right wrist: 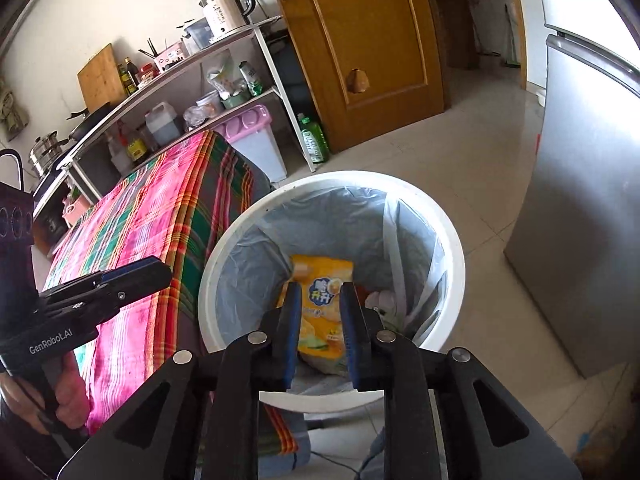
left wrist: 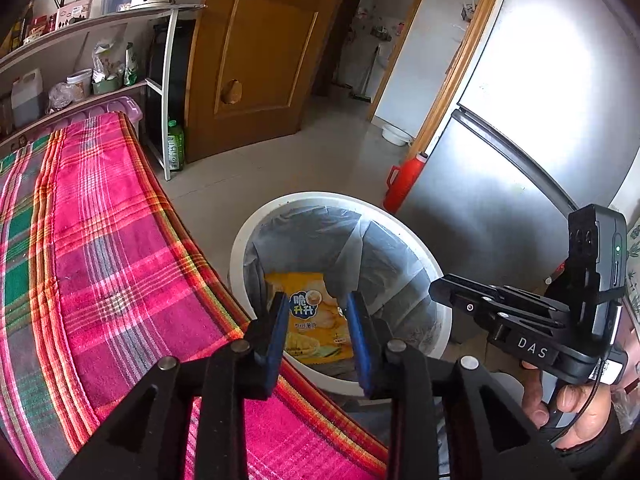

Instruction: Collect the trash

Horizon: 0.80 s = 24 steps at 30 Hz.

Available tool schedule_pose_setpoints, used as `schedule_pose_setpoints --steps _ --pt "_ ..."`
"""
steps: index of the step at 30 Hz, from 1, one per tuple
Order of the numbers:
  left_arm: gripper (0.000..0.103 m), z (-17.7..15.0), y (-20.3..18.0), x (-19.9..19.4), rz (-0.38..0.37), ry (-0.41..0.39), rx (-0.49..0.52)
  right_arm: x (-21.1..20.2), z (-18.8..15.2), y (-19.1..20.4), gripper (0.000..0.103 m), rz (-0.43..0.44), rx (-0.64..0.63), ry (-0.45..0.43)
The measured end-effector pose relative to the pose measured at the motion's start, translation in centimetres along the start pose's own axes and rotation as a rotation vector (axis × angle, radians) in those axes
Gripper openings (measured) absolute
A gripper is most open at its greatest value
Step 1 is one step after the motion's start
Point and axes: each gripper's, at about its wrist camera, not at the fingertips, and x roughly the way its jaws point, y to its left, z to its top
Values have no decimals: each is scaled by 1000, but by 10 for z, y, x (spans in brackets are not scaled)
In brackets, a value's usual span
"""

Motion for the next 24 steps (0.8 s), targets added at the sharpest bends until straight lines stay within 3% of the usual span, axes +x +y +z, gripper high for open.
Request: schedule_pose_setpoints --steps 8,12,15,24 --pt "31 -5 -2 -27 12 -66 5 -21 -3 19 23 -11 -43 -40" --pt "31 -11 -1 -46 17 -99 2 -36 -10 32 34 0 -64 -61" --pt "32 -17 0 -61 23 -122 -9 -48 -14 43 36 4 -80 -76" --pt "46 -42 -1 -98 64 -167 -36 -75 -37 72 37 10 -135 -93"
